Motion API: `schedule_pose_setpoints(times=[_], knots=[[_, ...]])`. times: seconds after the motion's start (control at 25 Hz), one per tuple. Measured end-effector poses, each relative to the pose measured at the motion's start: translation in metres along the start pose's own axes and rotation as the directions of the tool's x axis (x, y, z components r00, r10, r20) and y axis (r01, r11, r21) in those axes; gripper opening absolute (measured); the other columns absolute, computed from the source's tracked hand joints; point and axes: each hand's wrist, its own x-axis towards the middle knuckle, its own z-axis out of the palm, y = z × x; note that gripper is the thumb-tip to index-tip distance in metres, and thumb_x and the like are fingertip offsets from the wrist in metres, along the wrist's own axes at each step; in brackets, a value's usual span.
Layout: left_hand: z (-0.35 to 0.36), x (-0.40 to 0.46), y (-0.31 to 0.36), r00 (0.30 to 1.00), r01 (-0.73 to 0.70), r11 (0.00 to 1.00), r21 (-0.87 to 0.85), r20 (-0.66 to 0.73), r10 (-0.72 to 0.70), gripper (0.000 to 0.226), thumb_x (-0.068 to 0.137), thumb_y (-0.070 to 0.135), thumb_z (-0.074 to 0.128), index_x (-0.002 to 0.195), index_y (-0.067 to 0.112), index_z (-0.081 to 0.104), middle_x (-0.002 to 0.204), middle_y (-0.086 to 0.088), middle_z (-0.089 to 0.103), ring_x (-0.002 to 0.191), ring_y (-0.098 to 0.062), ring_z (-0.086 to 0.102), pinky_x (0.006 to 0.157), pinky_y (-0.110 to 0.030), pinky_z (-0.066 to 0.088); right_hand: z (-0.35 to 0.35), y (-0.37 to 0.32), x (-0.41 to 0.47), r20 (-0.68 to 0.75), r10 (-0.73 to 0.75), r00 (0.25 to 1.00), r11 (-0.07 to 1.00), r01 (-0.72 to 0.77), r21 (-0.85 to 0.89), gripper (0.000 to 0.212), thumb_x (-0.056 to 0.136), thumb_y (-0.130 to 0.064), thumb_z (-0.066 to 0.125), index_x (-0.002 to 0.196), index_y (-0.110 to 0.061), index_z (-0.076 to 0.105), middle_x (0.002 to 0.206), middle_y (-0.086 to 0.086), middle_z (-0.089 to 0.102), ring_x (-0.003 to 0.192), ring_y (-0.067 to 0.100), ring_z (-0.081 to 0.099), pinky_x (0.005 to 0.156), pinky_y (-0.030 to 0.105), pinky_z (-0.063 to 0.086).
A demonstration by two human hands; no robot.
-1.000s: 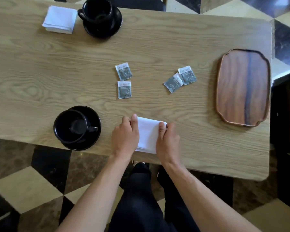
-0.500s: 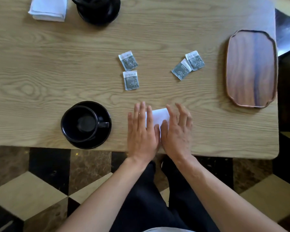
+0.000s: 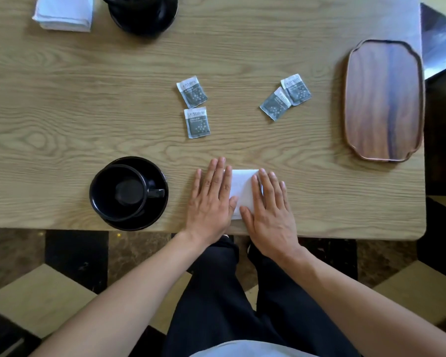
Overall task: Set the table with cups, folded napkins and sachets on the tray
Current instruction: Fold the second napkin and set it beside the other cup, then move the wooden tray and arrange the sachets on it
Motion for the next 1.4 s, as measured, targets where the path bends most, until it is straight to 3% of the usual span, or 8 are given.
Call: schedule_pose_setpoints(times=[0.32,0.44,0.56,0.68,0.96,1.2,1.4], knots=[[-0.006,0.001,-0.006,0.999,-0.029,0.999,0.038,0.035,0.027,0.068,0.104,0.041,0.036,0.158,0.002,0.023,0.166,-0.019,0.017,0.155,-0.035,0.016,0.121,-0.058,0.025,0.006,-0.002,-0.003,0.044,0.015,0.999,0.999,-0.013,-0.048,0.077,0.104,-0.052,0.031,0.160,0.001,0.022,0.169,0.020,0.015,0.157,0.038,0.012,0.126,0.058,0.012],[-0.018,0.001,0.000,0.993,-0.006,1.000,0.015,0.120,0.004,0.070,0.104,0.041,0.038,0.160,0.006,0.014,0.168,-0.018,0.008,0.156,-0.034,0.006,0.124,-0.056,0.017,-0.007,-0.005,-0.004,0.127,0.025,0.992,0.999,-0.019,-0.048,0.077,0.104,-0.051,0.029,0.160,0.001,0.021,0.169,0.021,0.015,0.157,0.039,0.011,0.126,0.058,0.010],[-0.040,0.006,0.010,0.981,0.051,0.996,-0.067,0.193,-0.037,0.069,0.106,0.035,0.040,0.161,0.008,0.009,0.168,-0.019,-0.003,0.156,-0.034,-0.006,0.126,-0.052,0.007,-0.031,-0.007,0.003,0.197,0.052,0.979,0.999,-0.048,-0.023,0.073,0.104,-0.049,0.033,0.159,-0.002,0.026,0.167,0.021,0.020,0.156,0.038,0.014,0.126,0.057,0.009],[-0.063,0.015,0.019,0.981,0.103,0.988,-0.116,0.178,-0.082,0.067,0.103,0.028,0.042,0.160,0.006,0.014,0.168,-0.021,0.000,0.157,-0.033,-0.003,0.127,-0.049,0.007,-0.052,0.001,0.016,0.185,0.049,0.981,0.999,-0.052,0.010,0.069,0.105,-0.045,0.035,0.159,-0.003,0.025,0.167,0.018,0.020,0.157,0.034,0.011,0.128,0.052,0.006],[-0.103,0.037,0.021,0.932,0.267,0.942,-0.206,0.303,-0.198,0.068,0.100,0.027,0.042,0.160,0.008,0.016,0.169,-0.019,0.007,0.156,-0.031,0.004,0.127,-0.044,0.007,-0.082,0.027,0.029,0.226,0.158,0.961,0.982,-0.176,0.064,0.065,0.106,-0.036,0.035,0.160,-0.005,0.017,0.170,0.017,0.010,0.158,0.031,0.004,0.129,0.044,0.002],[-0.107,0.052,0.043,0.942,0.245,0.928,-0.281,0.295,-0.159,0.065,0.099,0.025,0.045,0.158,0.006,0.023,0.166,-0.019,0.017,0.154,-0.031,0.014,0.126,-0.041,0.012,-0.100,0.039,0.018,0.266,0.254,0.930,0.953,-0.287,0.092,0.063,0.097,-0.030,0.052,0.153,-0.007,0.033,0.164,0.018,0.024,0.150,0.035,0.022,0.126,0.044,0.018],[-0.100,0.065,0.103,0.945,0.103,0.951,-0.290,0.326,-0.003,0.064,0.097,0.021,0.047,0.156,0.005,0.027,0.162,-0.019,0.027,0.149,-0.032,0.024,0.123,-0.041,0.019,-0.118,0.073,-0.011,0.201,0.447,0.872,0.867,-0.478,0.143,0.064,0.096,-0.028,0.053,0.153,-0.007,0.034,0.162,0.018,0.025,0.151,0.035,0.022,0.126,0.043,0.019]])
